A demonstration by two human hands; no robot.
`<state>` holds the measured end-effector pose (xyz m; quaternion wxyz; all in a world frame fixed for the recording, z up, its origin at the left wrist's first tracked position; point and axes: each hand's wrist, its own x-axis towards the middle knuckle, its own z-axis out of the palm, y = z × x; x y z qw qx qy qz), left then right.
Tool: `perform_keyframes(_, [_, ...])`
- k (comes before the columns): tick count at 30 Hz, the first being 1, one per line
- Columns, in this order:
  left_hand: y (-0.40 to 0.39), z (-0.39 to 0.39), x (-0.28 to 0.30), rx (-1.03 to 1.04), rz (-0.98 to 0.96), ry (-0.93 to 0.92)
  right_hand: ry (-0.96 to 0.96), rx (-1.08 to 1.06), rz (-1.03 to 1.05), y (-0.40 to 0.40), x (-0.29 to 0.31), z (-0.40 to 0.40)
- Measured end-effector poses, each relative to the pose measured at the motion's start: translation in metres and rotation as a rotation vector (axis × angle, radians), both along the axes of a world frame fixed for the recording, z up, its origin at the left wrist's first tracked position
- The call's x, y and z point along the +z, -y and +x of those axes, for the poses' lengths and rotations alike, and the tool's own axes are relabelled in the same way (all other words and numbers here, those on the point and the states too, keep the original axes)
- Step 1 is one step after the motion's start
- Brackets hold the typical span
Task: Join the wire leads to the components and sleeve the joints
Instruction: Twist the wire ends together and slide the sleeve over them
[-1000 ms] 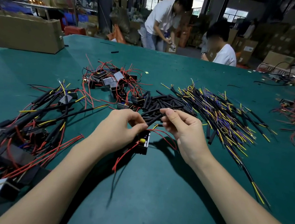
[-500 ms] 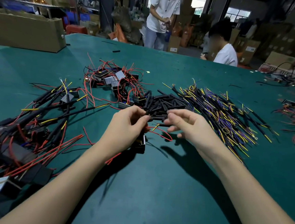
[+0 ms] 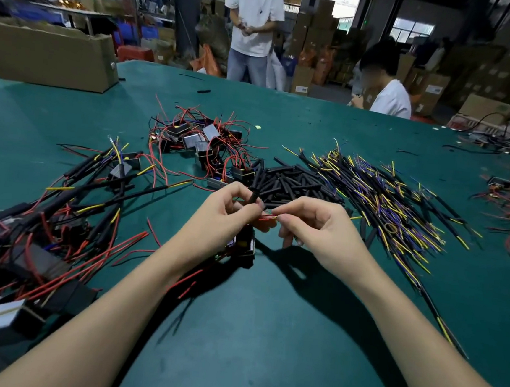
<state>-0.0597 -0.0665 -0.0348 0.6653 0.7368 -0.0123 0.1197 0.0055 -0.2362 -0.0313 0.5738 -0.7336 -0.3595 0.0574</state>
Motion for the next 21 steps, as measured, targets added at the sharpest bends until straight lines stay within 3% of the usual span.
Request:
perform_keyframes(5, [0.001,0.002,-0.002,0.031,0.086,0.036,-0.024,-0.017,-0.023,0.003,-0.003,0.004])
perform_keyframes(10, [-0.001,0.005,-0.005,0.098,0.099,-0.015,0.173,-0.055,-0.119,0.005,-0.008,0.005])
perform_keyframes(21, [0.002,0.002,-0.002,0.128,0.176,-0.04,0.175,-0.119,-0.048,0.005,-0.01,0.012])
